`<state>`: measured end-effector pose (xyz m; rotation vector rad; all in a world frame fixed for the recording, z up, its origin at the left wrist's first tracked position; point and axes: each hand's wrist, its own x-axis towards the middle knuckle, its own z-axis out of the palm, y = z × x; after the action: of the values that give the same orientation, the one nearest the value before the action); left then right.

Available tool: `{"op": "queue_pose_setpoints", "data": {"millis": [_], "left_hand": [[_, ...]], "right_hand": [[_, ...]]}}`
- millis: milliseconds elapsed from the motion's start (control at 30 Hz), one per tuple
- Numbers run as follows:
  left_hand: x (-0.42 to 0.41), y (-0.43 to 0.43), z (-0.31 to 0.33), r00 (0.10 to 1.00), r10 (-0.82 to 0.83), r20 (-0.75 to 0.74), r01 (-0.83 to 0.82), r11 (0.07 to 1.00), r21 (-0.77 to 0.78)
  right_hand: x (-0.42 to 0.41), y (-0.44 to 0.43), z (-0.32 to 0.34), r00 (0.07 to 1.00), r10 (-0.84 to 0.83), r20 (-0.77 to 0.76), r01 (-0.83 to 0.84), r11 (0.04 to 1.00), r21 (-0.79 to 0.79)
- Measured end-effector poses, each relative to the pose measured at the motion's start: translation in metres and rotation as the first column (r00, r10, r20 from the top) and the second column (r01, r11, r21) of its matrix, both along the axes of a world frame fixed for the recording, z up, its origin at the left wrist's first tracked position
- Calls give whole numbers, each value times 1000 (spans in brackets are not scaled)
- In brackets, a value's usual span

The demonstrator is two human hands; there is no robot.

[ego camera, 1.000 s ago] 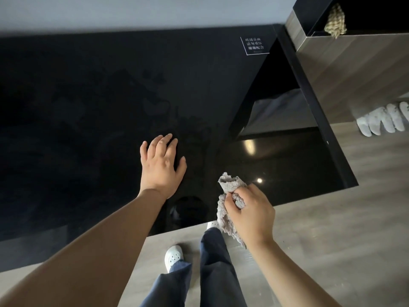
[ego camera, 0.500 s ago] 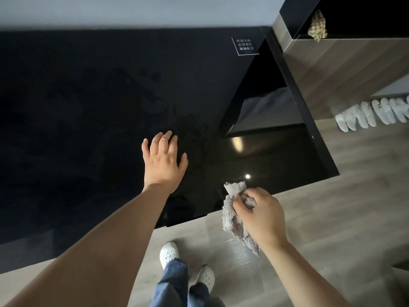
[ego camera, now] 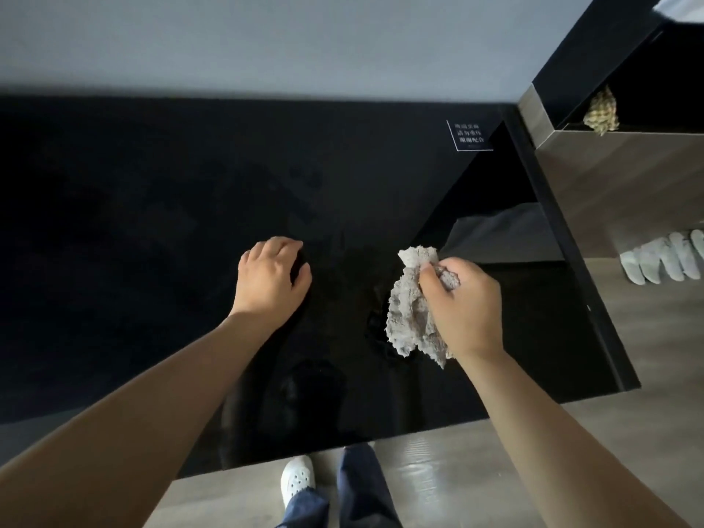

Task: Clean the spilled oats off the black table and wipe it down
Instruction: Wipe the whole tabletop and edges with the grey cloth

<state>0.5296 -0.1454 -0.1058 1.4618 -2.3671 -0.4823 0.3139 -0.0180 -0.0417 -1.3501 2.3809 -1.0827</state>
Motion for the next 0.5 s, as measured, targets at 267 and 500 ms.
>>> {"op": "queue_pose_setpoints", "data": {"millis": [267,500], "left_hand": [[-13,-73,-7,984,49,173,-42,998,-41],[-28,-109,-20,970,122,209,-116,992,-40]], "right_hand": [[-25,-98,-17,993,113,29,-112,993,-21],[-64,-191,-23,989,146,21,-145,989,-34]]}}
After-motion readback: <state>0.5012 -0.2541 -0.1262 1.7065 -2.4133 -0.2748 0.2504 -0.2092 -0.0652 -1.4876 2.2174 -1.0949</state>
